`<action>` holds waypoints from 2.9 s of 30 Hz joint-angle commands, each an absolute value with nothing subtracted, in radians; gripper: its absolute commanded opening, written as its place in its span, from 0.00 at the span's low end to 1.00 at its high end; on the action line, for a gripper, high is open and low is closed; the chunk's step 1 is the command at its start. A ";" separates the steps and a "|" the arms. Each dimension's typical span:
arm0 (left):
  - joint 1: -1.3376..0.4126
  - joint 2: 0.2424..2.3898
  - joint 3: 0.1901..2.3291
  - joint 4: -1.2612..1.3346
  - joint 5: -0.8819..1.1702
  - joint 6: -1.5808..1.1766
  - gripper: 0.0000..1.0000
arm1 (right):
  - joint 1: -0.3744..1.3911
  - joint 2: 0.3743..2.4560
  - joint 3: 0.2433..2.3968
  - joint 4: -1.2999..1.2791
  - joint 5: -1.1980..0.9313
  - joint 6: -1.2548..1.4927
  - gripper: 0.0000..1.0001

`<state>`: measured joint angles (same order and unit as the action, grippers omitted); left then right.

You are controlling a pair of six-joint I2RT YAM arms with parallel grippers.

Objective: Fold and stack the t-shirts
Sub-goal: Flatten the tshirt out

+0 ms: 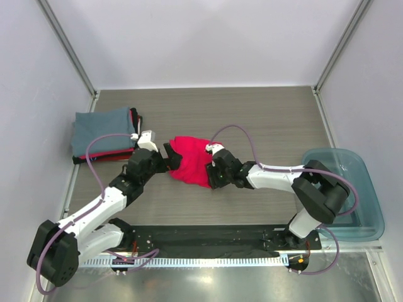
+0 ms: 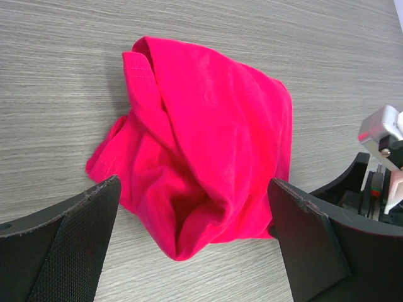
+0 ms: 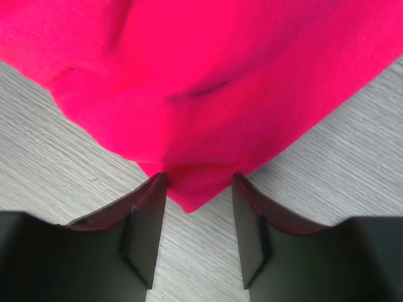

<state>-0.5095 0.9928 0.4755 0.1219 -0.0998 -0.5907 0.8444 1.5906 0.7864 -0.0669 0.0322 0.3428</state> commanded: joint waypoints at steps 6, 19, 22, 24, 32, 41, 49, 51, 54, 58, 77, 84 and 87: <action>-0.512 1.006 0.503 0.152 -0.094 -0.578 0.99 | 0.850 1.603 0.795 -0.006 -0.035 0.348 0.13; -0.512 1.009 0.511 0.132 -0.118 -0.584 1.00 | 0.851 1.293 1.070 -0.238 -0.242 0.318 0.01; -0.514 0.999 0.511 0.124 -0.129 -0.587 1.00 | 0.819 1.241 1.225 -0.319 -0.005 0.340 0.01; -0.512 0.996 0.512 0.117 -0.146 -0.589 1.00 | 0.716 1.236 1.272 -0.318 0.157 0.366 0.01; -0.514 0.985 0.525 0.078 -0.187 -0.586 1.00 | 0.367 1.496 1.261 -0.445 0.014 0.512 0.38; -0.514 1.029 0.531 0.109 -0.103 -0.591 1.00 | 0.472 1.266 0.924 -0.288 -0.111 0.373 0.54; -0.517 1.092 0.543 0.155 -0.012 -0.597 1.00 | 0.598 1.367 0.949 -0.288 -0.034 0.285 0.52; -0.518 1.101 0.543 0.164 -0.003 -0.595 0.99 | 0.600 1.400 0.977 -0.282 0.077 0.287 0.54; -0.518 1.104 0.541 0.173 -0.003 -0.595 0.99 | 0.600 1.477 1.064 -0.291 0.107 0.265 0.54; -0.518 1.097 0.534 0.187 0.037 -0.581 1.00 | 0.600 1.566 1.193 -0.324 0.164 0.250 0.57; -0.526 1.035 0.483 0.271 0.104 -0.537 1.00 | 0.600 1.806 1.258 -0.353 0.568 0.256 0.01; -0.577 1.028 0.502 0.229 0.137 -0.580 1.00 | 0.552 1.608 1.036 -0.147 0.555 0.337 0.01; -0.612 1.017 0.482 0.179 0.156 -0.667 1.00 | 0.486 1.563 0.977 -0.104 0.462 0.382 0.01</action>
